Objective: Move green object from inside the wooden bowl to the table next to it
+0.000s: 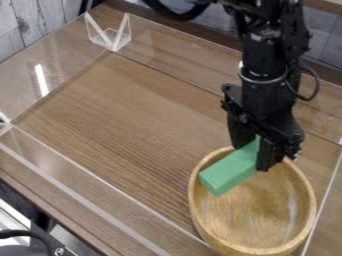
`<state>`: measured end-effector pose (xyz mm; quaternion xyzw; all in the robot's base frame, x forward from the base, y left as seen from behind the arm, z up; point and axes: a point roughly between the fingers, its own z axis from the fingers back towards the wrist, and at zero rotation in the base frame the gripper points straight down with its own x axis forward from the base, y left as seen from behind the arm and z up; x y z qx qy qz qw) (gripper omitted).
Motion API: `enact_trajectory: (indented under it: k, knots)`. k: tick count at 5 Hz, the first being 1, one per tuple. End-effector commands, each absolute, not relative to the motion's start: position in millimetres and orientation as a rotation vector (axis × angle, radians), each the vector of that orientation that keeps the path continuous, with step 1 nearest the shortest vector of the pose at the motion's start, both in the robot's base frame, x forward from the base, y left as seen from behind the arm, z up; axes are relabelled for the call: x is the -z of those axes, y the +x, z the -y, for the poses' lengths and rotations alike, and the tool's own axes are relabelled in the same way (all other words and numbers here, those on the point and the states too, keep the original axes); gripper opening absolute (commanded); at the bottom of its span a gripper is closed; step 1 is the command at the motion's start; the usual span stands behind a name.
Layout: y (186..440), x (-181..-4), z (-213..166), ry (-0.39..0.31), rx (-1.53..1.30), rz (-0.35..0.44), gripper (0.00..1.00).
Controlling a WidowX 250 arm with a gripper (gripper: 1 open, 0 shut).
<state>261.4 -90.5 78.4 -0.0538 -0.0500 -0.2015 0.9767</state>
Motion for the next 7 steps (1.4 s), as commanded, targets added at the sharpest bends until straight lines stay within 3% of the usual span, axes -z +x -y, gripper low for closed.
enact_trajectory:
  k: [1,3,5,7]
  knots:
    - [276,-94.0,97,-0.111,0.381,0.161,0.00]
    - [274,-95.4,97,-0.108,0.317,0.160,0.00]
    - [305,-142.9,72,-0.067,0.357,0.228,0.00]
    - [319,-140.9,32,-0.013,0.165,0.264,0.00]
